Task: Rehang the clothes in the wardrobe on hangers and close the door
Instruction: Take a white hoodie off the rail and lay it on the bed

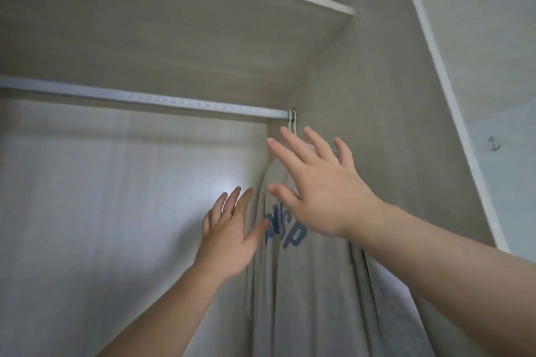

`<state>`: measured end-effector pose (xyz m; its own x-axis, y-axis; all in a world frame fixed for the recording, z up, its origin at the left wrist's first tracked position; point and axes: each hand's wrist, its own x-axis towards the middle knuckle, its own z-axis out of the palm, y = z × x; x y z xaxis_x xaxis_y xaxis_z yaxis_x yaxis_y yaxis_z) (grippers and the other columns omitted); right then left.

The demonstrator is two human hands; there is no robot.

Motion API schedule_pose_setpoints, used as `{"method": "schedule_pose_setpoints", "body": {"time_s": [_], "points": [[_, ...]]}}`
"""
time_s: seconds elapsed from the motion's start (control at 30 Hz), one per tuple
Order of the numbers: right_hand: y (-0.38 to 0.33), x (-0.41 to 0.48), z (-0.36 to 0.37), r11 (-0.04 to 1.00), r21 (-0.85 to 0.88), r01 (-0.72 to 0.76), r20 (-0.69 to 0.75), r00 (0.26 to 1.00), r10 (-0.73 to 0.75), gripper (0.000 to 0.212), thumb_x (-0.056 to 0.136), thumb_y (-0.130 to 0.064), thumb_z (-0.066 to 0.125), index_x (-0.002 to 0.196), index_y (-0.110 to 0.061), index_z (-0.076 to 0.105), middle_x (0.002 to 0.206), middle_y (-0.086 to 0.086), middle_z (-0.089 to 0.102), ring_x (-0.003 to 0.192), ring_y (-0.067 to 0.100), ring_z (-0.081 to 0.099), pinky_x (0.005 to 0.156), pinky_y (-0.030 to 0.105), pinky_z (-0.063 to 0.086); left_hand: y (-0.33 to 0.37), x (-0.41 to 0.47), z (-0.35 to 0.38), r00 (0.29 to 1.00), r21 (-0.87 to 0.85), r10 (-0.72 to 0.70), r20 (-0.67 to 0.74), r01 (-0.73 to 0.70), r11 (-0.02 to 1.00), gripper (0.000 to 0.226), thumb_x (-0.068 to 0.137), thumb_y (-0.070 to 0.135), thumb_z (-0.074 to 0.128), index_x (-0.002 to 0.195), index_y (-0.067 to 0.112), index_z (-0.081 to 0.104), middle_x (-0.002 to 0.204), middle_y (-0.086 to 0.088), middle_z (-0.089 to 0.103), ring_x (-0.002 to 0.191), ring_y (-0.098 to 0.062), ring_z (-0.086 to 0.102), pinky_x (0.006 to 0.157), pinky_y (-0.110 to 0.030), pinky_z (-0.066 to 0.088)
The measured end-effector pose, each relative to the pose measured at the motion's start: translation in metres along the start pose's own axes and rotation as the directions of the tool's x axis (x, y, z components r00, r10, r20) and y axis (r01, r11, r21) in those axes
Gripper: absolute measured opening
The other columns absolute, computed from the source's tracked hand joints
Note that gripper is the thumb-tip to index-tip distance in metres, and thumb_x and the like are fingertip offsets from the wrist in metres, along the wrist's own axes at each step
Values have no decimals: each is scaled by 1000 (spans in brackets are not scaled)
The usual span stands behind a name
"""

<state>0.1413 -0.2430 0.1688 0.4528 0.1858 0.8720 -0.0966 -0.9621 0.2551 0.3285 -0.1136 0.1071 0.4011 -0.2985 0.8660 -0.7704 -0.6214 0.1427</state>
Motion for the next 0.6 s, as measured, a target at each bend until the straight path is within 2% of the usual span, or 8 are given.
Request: {"method": "schedule_pose_setpoints", "body": {"time_s": [0.1, 0.17, 0.27, 0.33, 0.4, 0.47, 0.53, 0.6], "points": [[16, 32, 5, 993, -99, -66, 53, 996, 71, 67, 98, -60, 32, 156, -34, 9, 165, -7, 2, 151, 24, 0, 120, 53, 5, 4, 36, 17, 1000, -171, -2, 25, 6, 985, 77, 89, 73, 26, 157, 38, 12, 165, 11, 12, 151, -12, 4, 121, -40, 12], [27, 49, 9, 987, -121, -103, 96, 989, 115, 67, 98, -56, 37, 156, -29, 14, 164, -1, 15, 149, 26, 12, 118, 47, 16, 5, 55, 31, 998, -231, 15, 66, 1, 973, 75, 92, 70, 30, 157, 37, 14, 164, 9, 18, 149, -17, 13, 120, -42, 20], [42, 68, 17, 972, -177, -152, 159, 971, 181, 63, 98, -51, 43, 152, -24, 25, 153, 4, 36, 138, 31, 34, 110, 45, 33, 6, 79, 55, 979, -274, -23, 201, 79, 958, 81, 91, 76, 32, 158, 38, 7, 166, 7, 12, 151, -21, 13, 120, -45, 21], [52, 77, 24, 957, -216, -194, 206, 949, 239, 59, 97, -50, 46, 147, -20, 33, 146, 7, 44, 131, 33, 41, 105, 45, 39, 10, 90, 70, 964, -344, -34, 262, 127, 930, 85, 90, 76, 36, 159, 35, 6, 167, 5, 8, 153, -22, 10, 122, -44, 18], [59, 84, 31, 943, -228, -244, 255, 919, 300, 56, 97, -50, 47, 142, -17, 38, 139, 9, 50, 126, 34, 47, 101, 44, 43, 14, 97, 83, 959, -428, -15, 282, 140, 893, 88, 90, 75, 39, 159, 32, 8, 167, 4, 9, 153, -22, 11, 123, -45, 17], [63, 90, 38, 927, -299, -225, 267, 913, 308, 49, 97, -48, 47, 133, -15, 45, 130, 10, 57, 118, 35, 52, 91, 39, 43, 18, 99, 96, 962, -453, 13, 272, 116, 884, 88, 89, 75, 40, 159, 31, 10, 167, 5, 12, 153, -21, 13, 122, -46, 17], [65, 97, 42, 914, -358, -193, 234, 929, 288, 37, 97, -39, 49, 123, -13, 51, 123, 11, 59, 114, 36, 53, 84, 37, 40, 20, 97, 107, 961, -491, 32, 275, 112, 864, 91, 85, 78, 38, 159, 34, 11, 166, 7, 16, 151, -22, 18, 122, -46, 20], [65, 104, 44, 900, -389, -199, 167, 945, 281, 26, 96, -25, 50, 117, -11, 55, 119, 12, 58, 114, 36, 52, 85, 37, 41, 21, 94, 113, 957, -556, 43, 288, 130, 821, 94, 79, 82, 37, 158, 37, 11, 164, 7, 20, 149, -22, 23, 121, -46, 23]]}}
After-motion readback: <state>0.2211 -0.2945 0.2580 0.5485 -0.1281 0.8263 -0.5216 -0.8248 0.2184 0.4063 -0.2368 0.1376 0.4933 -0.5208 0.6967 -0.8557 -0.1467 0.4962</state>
